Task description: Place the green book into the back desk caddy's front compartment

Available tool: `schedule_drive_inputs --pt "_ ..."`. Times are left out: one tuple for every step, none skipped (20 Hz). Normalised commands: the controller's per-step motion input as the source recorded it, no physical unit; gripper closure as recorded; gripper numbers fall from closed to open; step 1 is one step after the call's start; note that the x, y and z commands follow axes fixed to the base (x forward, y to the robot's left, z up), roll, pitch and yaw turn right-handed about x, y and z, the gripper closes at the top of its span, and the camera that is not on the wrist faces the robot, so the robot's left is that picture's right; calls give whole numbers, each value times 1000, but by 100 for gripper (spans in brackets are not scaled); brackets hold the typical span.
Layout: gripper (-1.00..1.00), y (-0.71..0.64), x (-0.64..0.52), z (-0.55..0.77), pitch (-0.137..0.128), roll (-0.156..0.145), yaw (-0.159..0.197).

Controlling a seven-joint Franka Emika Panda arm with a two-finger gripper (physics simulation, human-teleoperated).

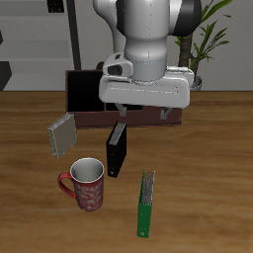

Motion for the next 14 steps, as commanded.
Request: schedule_drive_inputs --pt "-100 187 431 -74 33 53 -45" --pt "-100 91 385 -91 -7 -41 44" --pt "-100 89 383 -63 -9 -51 -1" --pt "-100 204 373 -37 -39 70 11" --pt "-100 -5 369 -25 -90 -21 158" --pt "-100 -33 346 -57 47 29 -159" --pt "-100 -61 340 -35 43 -22 -21" --pt "-100 -6 12 0 0 0 0" --pt "-100 41 253 22 -59 68 34" --pt "-100 -294 356 -10 -30 -130 -40" --pt "-100 33 292 -71 4 65 -37" --pt "-100 49 141 -82 -4 56 48" --pt "-100 -145 299 -156 -48 -56 9" --pt "-100 90 271 -180 -2 83 134"
